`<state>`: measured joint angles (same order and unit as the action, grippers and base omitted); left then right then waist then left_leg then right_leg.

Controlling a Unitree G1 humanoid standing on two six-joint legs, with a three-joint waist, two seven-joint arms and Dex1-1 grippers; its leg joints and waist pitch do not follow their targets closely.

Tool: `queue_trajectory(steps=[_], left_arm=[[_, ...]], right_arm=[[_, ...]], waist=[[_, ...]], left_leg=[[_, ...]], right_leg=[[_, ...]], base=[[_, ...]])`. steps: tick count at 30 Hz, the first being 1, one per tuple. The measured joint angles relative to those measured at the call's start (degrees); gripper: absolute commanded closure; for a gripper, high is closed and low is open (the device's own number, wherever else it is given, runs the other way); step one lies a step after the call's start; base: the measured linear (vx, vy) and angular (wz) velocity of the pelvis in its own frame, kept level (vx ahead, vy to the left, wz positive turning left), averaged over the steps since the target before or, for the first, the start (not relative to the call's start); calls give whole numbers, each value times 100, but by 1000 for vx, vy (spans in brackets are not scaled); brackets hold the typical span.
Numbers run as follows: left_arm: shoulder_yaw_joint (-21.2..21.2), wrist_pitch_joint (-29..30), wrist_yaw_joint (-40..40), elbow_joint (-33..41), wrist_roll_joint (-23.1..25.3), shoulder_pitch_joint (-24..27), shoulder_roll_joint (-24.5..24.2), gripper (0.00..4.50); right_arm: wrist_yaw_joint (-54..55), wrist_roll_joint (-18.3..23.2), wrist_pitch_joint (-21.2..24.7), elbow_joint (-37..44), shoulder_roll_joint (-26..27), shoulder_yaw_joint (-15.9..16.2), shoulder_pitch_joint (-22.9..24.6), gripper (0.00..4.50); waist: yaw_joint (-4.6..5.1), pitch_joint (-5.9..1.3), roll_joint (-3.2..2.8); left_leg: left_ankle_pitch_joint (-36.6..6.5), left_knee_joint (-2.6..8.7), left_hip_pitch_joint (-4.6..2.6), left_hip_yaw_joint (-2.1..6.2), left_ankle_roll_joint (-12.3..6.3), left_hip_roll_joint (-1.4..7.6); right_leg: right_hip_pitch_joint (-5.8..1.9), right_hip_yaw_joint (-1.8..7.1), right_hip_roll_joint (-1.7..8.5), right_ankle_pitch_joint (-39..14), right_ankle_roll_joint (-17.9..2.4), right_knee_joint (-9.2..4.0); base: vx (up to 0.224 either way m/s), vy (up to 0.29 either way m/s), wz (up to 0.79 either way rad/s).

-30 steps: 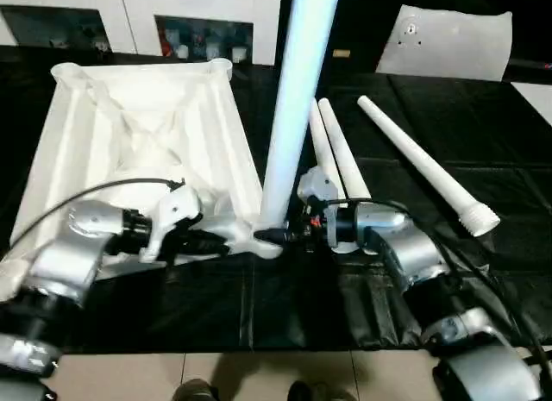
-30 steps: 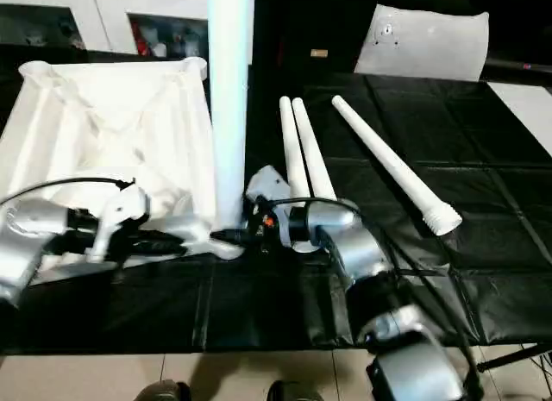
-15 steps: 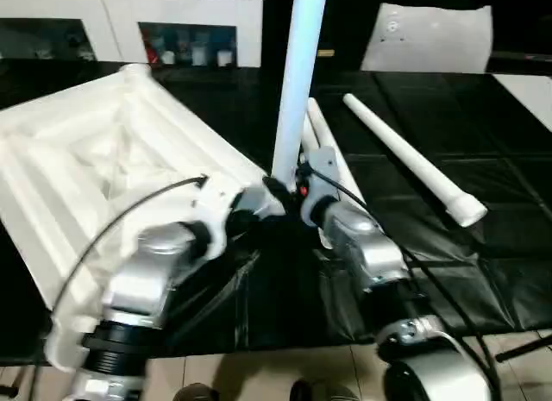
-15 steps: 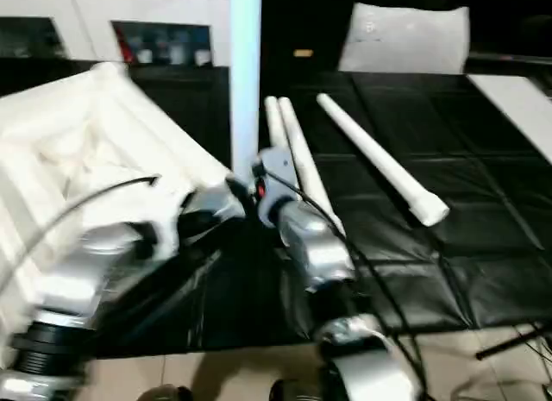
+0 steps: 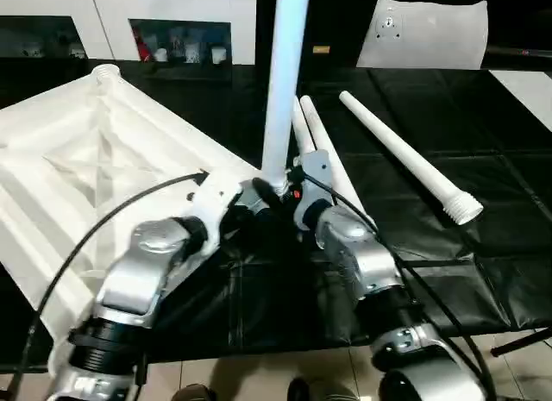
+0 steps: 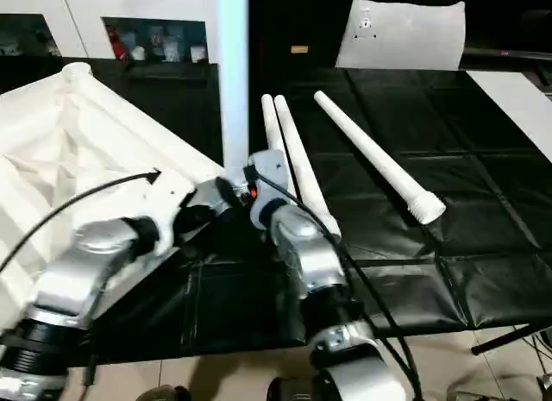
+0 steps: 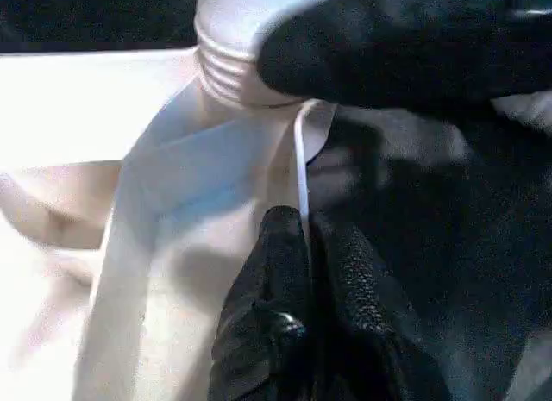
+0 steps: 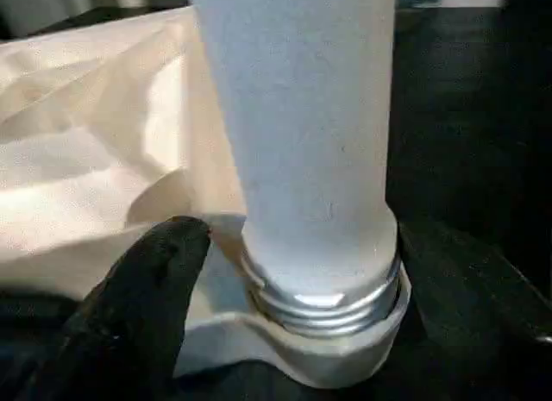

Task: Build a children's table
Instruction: Rotate leg to tighten

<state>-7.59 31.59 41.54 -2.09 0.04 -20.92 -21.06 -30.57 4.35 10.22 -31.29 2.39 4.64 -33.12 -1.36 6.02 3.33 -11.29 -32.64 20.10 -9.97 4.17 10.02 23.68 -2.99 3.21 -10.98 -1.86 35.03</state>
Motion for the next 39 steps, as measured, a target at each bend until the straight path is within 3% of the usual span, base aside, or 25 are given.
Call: queue_trajectory(steps=[3, 7, 11, 21, 22, 39], left_arm=[[2, -362, 420, -188, -87, -33, -299, 450], [-43, -869, 1212, -531, -265, -138, -727, 450], [-150, -1368, 1986, -937, -371, -267, -1113, 450], [-403, -1876, 2948, -1510, -374, -624, -1530, 450], [-413, -1923, 3015, -1572, -376, -660, -1551, 450], [-468, -2089, 3294, -1798, -413, -755, -1596, 450]], right_arm=[[-463, 2, -41, 58, -304, 118, 2, 7], [-1316, 52, -80, 279, -804, 249, 2, 7], [-2140, 115, -84, 380, -1242, 463, -1, 7], [-2766, 4, -138, 37, -1384, 794, -240, 7], [-2783, 5, -163, -53, -1376, 799, -307, 34], [-3003, 166, -235, -526, -1163, 801, -493, 165]], waist=[[-41, 2, 2], [-110, 6, 10], [-116, 6, 16], [-137, 6, 24], [-139, 5, 27], [-171, 5, 28]], left_leg=[[11, -1, 2, 1, -19, 0], [12, -12, 21, 1, -24, 0], [8, -24, 23, 1, -29, 0], [9, -37, 16, 1, -24, 2], [9, -37, 15, 1, -25, 2], [9, -37, 14, 1, -25, 3]], right_leg=[[18, -2, 0, 1, -2, 3], [25, -3, 1, 1, -3, 1], [23, -2, 4, 1, -4, 3], [20, -2, 5, 5, -9, 22], [20, -2, 5, 5, -9, 23], [20, -3, 5, 5, -9, 24]], base=[[0, 0, 0], [0, 0, 0], [0, 0, 0], [0, 0, 0], [0, 0, 0], [0, 0, 0]])
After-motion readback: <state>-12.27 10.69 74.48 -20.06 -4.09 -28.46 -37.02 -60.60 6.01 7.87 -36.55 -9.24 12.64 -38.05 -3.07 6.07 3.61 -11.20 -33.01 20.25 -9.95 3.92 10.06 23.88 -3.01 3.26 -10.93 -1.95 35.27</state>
